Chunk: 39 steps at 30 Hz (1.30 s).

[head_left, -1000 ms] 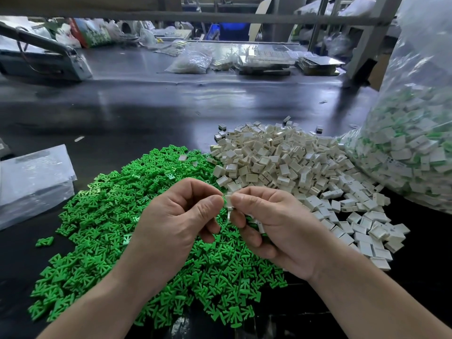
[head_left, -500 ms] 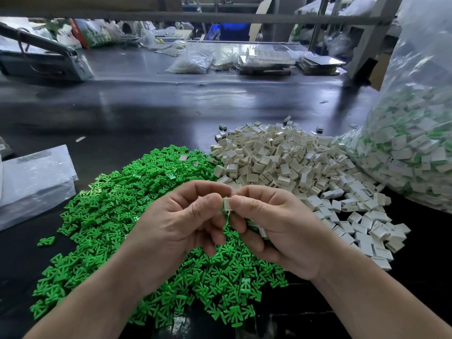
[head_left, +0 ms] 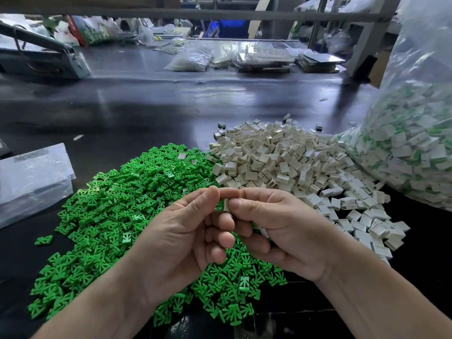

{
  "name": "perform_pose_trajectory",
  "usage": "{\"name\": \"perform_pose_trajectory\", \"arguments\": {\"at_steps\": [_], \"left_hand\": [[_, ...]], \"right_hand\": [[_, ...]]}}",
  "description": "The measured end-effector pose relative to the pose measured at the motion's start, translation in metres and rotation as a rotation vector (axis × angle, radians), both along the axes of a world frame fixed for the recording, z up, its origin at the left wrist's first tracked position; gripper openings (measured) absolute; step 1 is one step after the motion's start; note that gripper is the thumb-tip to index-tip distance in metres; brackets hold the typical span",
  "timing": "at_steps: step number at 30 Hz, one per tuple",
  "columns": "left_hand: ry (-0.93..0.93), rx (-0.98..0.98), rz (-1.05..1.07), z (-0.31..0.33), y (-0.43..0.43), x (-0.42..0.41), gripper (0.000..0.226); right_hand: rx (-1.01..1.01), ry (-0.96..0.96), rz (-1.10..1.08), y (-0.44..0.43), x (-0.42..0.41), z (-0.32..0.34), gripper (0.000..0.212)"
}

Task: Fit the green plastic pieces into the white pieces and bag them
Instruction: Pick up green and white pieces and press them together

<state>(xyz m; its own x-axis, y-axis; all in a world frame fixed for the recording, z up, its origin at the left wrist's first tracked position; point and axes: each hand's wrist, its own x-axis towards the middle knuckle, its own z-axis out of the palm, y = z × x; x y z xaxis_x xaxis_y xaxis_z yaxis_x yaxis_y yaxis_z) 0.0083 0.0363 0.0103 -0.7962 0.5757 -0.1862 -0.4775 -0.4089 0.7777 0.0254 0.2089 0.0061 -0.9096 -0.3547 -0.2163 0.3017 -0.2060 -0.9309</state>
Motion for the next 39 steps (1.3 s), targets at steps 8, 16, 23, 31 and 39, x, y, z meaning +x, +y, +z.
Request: {"name": "perform_pose_trajectory", "arguments": {"at_steps": [8,16,23,31,39], "left_hand": [[-0.004,-0.028,0.006,-0.001,0.0,-0.001,0.024],[0.078,0.083,0.13,-0.006,0.01,0.008,0.018],[0.109,0.187,0.043,-0.012,0.006,0.003,0.033],[0.107,0.152,0.048,-0.012,0.003,0.002,0.033],[0.122,0.119,0.067,-0.011,0.005,0.003,0.017]], "right_hand": [[0.041,-0.002,-0.022,-0.003,0.003,0.002,0.021],[-0.007,0.052,-0.059,-0.008,0.002,0.001,0.05],[-0.06,0.072,-0.052,-0.009,0.003,0.001,0.032],[-0.037,0.065,-0.057,-0.012,0.005,0.002,0.048],[-0.071,0.061,-0.059,-0.012,0.002,0.001,0.045]]}}
